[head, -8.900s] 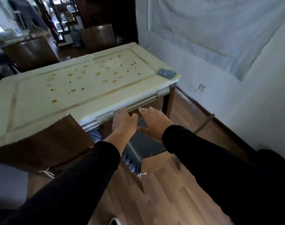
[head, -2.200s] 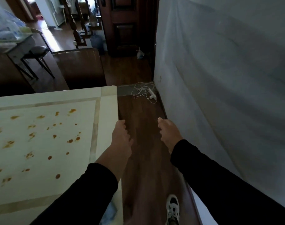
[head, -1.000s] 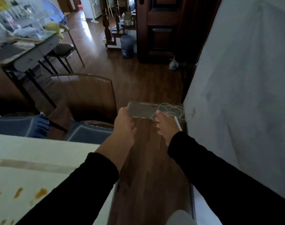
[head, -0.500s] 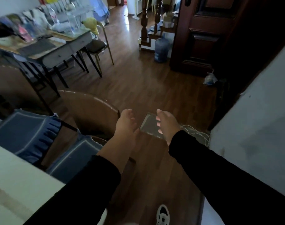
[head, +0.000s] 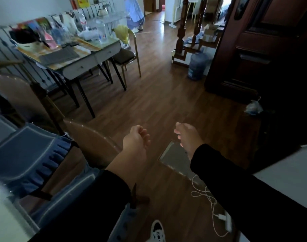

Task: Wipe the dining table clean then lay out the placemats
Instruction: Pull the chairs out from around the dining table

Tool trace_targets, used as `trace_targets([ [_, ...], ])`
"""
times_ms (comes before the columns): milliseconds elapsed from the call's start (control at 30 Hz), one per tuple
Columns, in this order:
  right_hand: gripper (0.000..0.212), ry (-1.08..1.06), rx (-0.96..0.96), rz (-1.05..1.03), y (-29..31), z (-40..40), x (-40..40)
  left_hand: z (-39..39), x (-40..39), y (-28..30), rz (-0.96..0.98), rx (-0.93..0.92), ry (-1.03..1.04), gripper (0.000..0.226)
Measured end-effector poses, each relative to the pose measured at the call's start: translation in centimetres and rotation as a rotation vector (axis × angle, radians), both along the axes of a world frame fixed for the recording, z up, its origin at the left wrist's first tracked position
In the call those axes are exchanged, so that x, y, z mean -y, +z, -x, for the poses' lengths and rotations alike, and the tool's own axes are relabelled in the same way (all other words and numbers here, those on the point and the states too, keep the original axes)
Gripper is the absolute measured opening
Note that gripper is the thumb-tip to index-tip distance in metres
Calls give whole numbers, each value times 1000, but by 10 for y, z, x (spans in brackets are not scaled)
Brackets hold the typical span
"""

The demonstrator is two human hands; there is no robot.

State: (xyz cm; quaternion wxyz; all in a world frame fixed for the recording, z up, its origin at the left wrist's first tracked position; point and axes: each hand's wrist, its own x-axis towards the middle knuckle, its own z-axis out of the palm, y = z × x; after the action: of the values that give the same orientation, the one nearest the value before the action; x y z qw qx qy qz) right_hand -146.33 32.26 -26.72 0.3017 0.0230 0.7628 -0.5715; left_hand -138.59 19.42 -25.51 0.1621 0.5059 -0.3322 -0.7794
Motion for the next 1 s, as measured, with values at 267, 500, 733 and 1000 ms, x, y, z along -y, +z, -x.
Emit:
trace_targets([
  [267,24,39,-59,8,12,81,67,74,56,7,26,0,30,15],
  [500,52,206,-48,3,1,150,151,133,119,-7,-3,26,172,17],
  [733,38,444,1,12,-9,241,237,196,195,-13,3,62,410,26],
  [1000,29,735,9,27,-2,293,344,225,268,-11,15,98,659,26],
])
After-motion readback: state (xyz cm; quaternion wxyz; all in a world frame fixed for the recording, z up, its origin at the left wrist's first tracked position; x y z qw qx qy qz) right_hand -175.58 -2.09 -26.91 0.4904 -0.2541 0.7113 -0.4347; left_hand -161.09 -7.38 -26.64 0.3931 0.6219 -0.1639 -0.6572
